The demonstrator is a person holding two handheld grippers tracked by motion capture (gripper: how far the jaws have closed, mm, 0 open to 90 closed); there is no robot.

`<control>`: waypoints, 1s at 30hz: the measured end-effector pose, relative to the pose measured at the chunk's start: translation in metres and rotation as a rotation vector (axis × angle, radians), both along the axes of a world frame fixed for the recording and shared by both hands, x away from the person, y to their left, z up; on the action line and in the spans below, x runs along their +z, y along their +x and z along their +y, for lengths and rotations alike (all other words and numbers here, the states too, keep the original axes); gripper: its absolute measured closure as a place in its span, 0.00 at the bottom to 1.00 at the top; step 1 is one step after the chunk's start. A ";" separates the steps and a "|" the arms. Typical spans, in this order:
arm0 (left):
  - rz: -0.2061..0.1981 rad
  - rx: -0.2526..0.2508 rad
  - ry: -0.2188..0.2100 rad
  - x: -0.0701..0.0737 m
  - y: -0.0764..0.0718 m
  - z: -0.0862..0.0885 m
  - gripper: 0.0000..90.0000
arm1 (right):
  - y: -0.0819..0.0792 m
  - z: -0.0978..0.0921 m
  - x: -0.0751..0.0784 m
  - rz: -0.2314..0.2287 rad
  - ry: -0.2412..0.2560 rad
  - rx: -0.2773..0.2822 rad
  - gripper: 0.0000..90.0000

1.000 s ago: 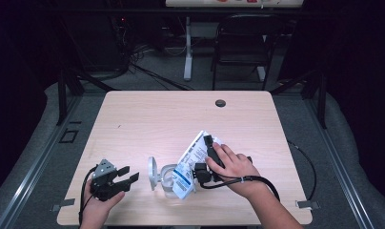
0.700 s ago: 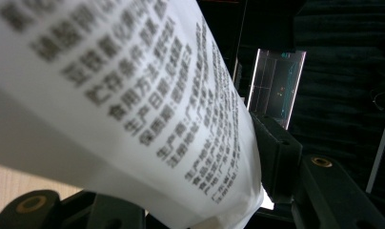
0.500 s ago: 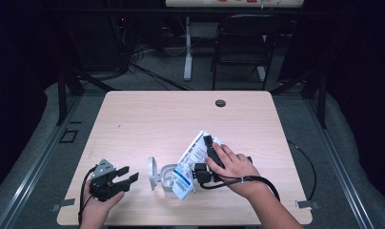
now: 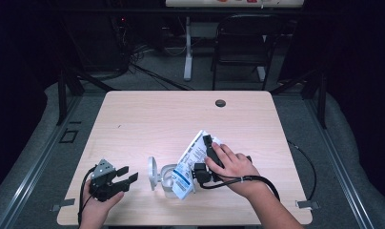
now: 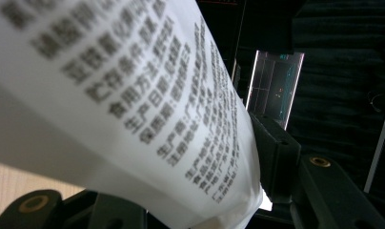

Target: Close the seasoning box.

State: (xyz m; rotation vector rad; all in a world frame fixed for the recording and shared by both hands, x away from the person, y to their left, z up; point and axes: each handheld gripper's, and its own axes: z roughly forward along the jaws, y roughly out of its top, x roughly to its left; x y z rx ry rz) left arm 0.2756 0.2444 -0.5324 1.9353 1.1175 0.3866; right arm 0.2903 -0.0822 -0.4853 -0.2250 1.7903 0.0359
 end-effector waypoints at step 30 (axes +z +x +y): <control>-0.004 0.007 -0.010 -0.001 0.000 0.001 0.56 | -0.001 0.001 0.004 -0.021 -0.015 0.019 0.62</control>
